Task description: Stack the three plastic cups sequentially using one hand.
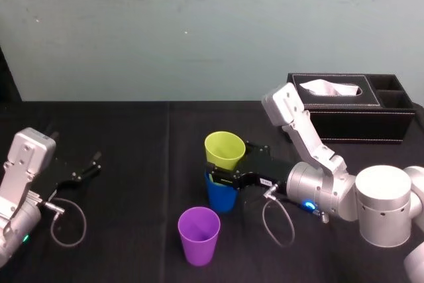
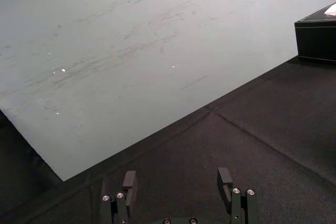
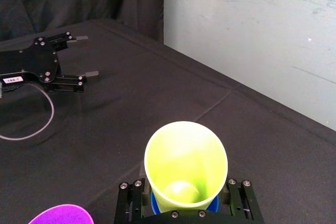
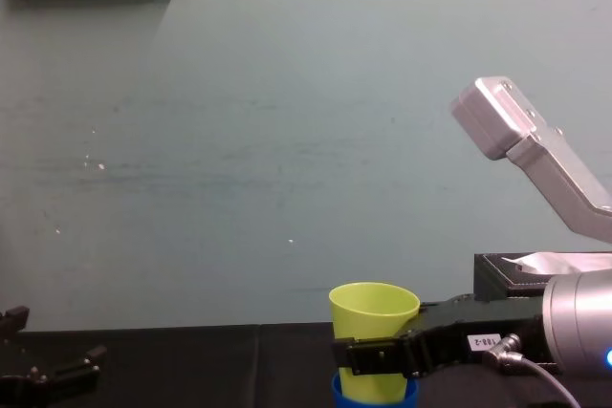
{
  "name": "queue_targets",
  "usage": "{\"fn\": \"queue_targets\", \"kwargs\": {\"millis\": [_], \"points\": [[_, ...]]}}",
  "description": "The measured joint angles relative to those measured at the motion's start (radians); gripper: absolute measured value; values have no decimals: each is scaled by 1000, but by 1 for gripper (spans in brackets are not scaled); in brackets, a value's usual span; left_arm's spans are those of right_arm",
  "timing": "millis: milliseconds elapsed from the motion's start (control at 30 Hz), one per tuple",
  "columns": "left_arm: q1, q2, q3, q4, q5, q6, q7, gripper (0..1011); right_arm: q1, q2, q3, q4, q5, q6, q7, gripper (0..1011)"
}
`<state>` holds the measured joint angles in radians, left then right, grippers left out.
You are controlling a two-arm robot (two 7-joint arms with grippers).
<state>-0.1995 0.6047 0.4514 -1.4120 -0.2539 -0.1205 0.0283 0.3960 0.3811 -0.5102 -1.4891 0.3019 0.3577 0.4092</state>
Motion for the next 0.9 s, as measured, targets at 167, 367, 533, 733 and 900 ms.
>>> {"fn": "queue_targets", "kwargs": {"millis": [167, 367, 533, 733, 900], "points": [[0, 0, 0, 0, 0, 0, 0, 1000, 0, 0, 1, -1, 1, 1, 0, 728], [0, 0, 0, 0, 0, 0, 0, 1000, 0, 1, 1, -2, 3, 3, 0, 729], [0, 0, 0, 0, 0, 0, 0, 1000, -1, 1, 2, -3, 4, 5, 0, 728], [0, 0, 0, 0, 0, 0, 0, 1000, -1, 1, 3, -4, 5, 6, 0, 837], [0, 0, 0, 0, 0, 0, 0, 1001, -1, 1, 3, -4, 5, 6, 0, 969]]}}
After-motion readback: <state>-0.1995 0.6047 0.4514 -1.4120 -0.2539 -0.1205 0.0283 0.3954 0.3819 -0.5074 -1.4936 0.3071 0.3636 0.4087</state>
